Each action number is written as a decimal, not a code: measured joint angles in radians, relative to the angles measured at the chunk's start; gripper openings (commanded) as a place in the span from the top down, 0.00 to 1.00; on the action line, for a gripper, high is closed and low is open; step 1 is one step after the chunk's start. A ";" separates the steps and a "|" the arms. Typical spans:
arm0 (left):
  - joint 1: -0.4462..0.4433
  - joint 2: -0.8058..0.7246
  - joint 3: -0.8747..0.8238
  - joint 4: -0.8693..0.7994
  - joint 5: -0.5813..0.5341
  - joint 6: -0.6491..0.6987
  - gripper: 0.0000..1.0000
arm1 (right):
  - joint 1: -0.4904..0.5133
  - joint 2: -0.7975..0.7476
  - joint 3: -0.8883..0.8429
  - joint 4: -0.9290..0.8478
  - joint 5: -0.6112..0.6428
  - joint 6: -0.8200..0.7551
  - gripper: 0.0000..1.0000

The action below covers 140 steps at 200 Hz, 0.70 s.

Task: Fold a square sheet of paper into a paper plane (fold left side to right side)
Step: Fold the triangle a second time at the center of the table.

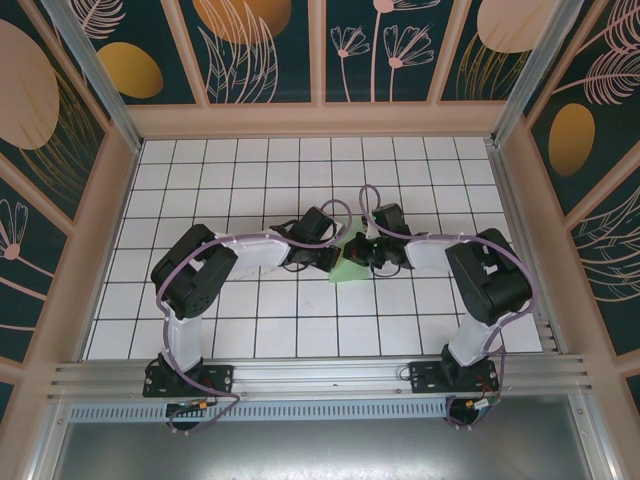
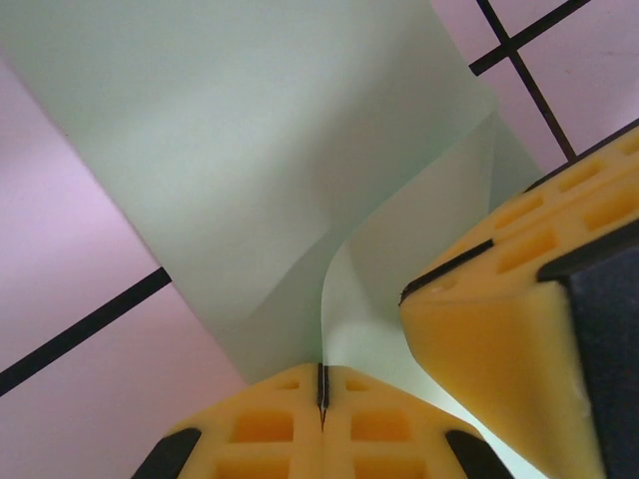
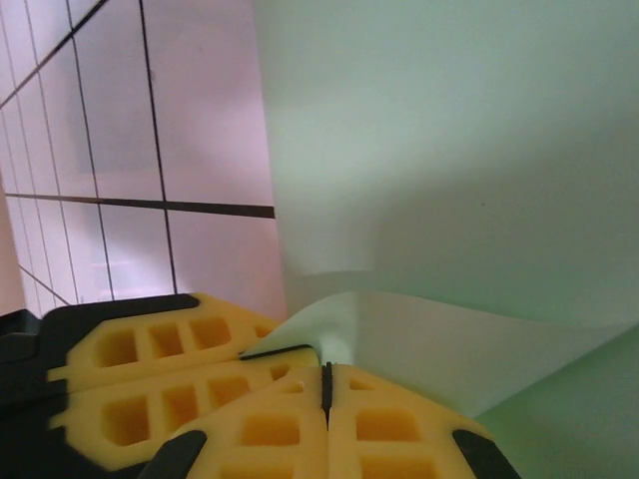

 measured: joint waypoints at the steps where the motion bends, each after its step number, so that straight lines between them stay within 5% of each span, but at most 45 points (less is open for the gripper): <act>1: 0.000 0.000 0.000 0.000 0.000 0.000 0.95 | 0.000 0.000 0.000 -0.001 0.001 -0.001 1.00; 140: 0.000 0.003 0.005 -0.002 0.000 0.000 0.88 | 0.004 0.004 -0.010 -0.043 0.073 -0.048 1.00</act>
